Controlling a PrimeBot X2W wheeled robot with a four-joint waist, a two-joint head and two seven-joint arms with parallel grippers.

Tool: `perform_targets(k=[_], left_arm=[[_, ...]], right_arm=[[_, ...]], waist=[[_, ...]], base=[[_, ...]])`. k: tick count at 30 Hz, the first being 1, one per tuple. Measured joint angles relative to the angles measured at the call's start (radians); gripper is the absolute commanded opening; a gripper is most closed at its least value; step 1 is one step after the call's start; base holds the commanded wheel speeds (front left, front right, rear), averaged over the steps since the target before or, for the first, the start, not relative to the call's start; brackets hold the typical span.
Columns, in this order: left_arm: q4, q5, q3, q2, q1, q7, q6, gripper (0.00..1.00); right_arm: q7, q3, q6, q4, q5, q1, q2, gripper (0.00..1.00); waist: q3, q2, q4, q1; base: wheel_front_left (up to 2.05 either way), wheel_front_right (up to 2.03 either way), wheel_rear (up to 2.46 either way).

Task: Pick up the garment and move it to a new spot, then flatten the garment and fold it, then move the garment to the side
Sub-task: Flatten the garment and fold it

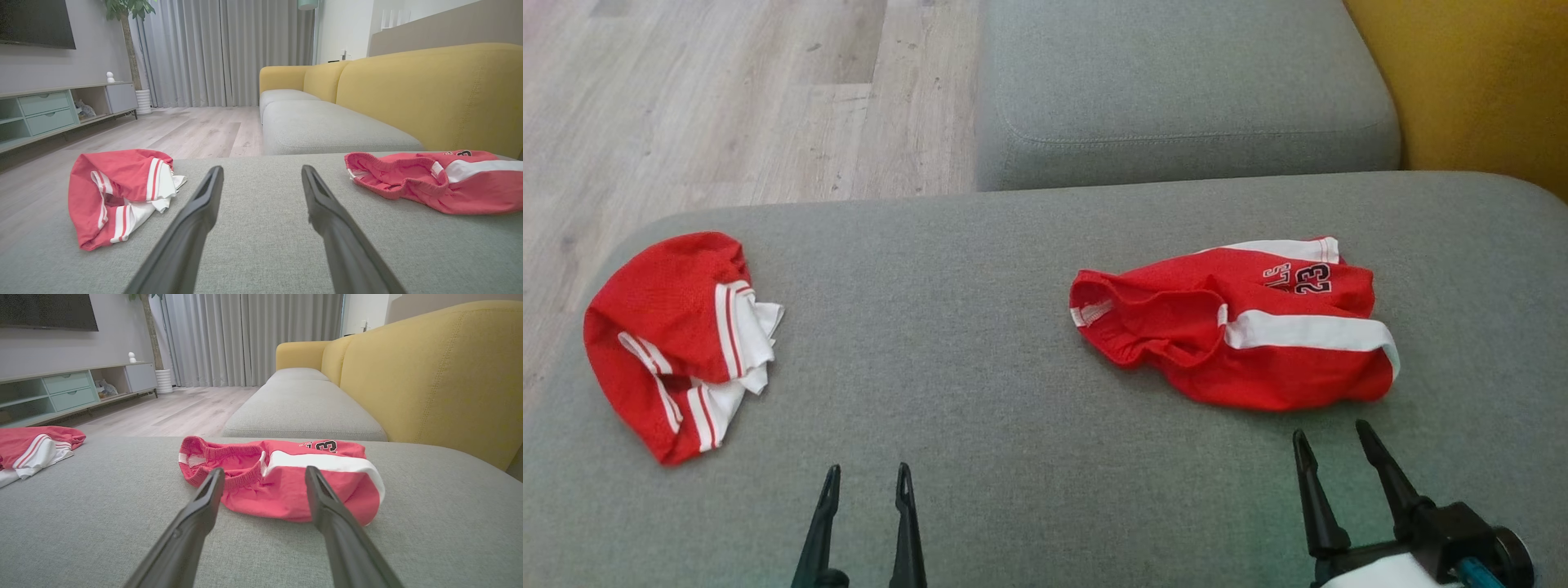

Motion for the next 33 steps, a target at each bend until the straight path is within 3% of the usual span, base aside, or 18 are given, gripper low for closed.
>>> perform_targets(k=[4,9,12,13,16,24,33], left_arm=[[0.005,-0.009,-0.005,0.0,-0.001,0.0,0.006,1.0],[0.088,-0.069,-0.049,0.001,-0.034,0.0,-0.041,1.0],[0.159,-0.107,-0.112,0.001,-0.135,0.0,-0.074,1.0],[0.207,-0.162,-0.166,0.001,-0.226,0.0,-0.097,1.0],[0.282,-0.297,-0.255,0.0,-0.376,0.031,-0.111,1.0],[0.415,-0.52,-0.485,-0.003,-0.762,0.208,-0.083,1.0],[0.665,-0.667,-0.593,-0.006,-0.953,0.32,-0.044,1.0]], right_arm=[[0.0,0.002,0.0,0.0,-0.006,0.0,0.0,1.0],[0.0,0.01,0.0,-0.003,-0.006,-0.002,0.0,1.0],[0.0,0.009,0.0,-0.011,-0.006,-0.007,0.0,1.0],[0.0,0.012,0.0,-0.011,-0.005,-0.017,0.0,1.0],[0.0,0.023,0.0,-0.016,-0.006,-0.046,0.0,1.0],[0.0,0.038,0.0,-0.031,0.016,-0.146,0.0,1.0],[0.0,0.053,0.0,-0.033,0.059,-0.185,0.0,1.0]], waist=[[0.004,0.0,-0.008,0.0],[0.027,0.0,-0.038,-0.0001],[0.053,0.0,-0.064,0.0],[0.072,0.0,-0.086,0.0],[0.111,0.0,-0.123,0.0],[0.23,0.0,-0.248,0.0003],[0.336,0.0,-0.383,0.0002]], base=[[0.0,0.0,0.0],[0.0,0.0,0.0],[0.0,0.0,0.0],[0.0,0.0,0.0],[0.0,0.0,0.0],[0.0,0.0,0.0],[0.0,0.0,0.0]])
